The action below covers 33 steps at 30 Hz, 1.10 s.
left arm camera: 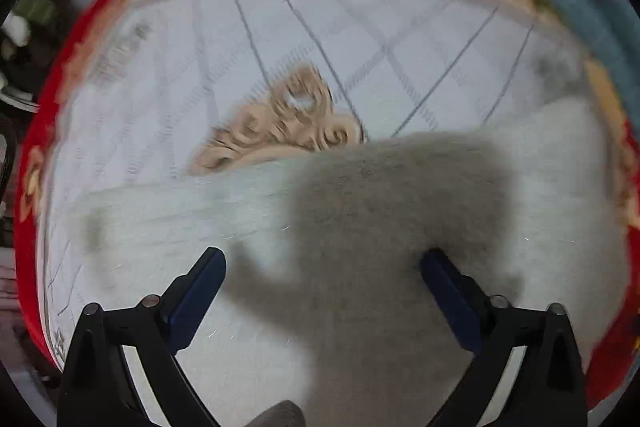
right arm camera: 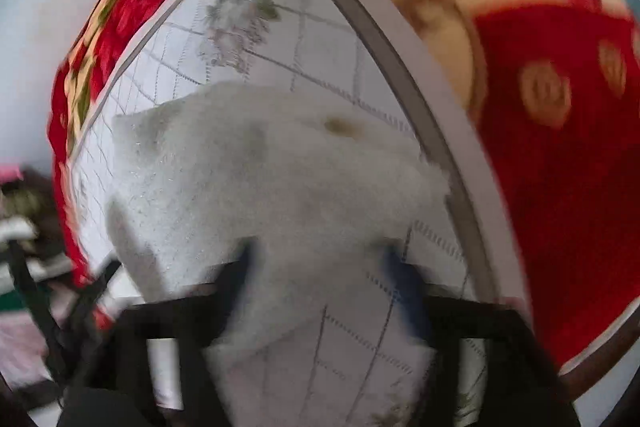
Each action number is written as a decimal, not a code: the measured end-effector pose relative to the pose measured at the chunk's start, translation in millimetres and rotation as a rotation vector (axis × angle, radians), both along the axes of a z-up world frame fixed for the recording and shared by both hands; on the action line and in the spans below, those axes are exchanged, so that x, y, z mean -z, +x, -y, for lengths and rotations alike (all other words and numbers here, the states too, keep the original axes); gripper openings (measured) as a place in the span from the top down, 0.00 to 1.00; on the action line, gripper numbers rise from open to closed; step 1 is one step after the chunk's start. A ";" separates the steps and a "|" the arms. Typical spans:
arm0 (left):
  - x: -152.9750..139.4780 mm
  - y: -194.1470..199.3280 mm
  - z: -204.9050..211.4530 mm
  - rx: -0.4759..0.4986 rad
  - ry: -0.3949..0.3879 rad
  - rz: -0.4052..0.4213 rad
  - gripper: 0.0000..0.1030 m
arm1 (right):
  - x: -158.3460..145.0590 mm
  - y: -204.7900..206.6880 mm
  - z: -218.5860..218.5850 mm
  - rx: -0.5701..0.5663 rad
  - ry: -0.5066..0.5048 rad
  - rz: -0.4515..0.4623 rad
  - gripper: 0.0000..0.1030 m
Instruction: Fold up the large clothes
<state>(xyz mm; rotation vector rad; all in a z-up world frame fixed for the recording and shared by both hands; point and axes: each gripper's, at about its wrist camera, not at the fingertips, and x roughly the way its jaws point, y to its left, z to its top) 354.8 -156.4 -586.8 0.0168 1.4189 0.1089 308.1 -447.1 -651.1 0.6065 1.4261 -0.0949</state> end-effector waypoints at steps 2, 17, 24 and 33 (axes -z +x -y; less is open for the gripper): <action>11.5 8.1 -11.3 -0.059 -0.071 0.004 0.00 | -26.0 15.3 -12.8 -0.058 -0.073 0.049 0.14; -51.8 -53.9 -108.0 -0.242 0.045 0.077 0.00 | 38.7 130.2 -223.9 -0.605 0.044 -0.153 0.75; -49.6 -72.3 -127.4 -0.262 0.037 0.065 0.00 | 99.3 146.9 -252.4 -0.557 -0.106 -0.305 0.76; -68.3 -56.8 -72.1 -0.150 -0.021 0.098 0.00 | 12.1 107.9 -177.3 -0.458 0.133 0.018 0.15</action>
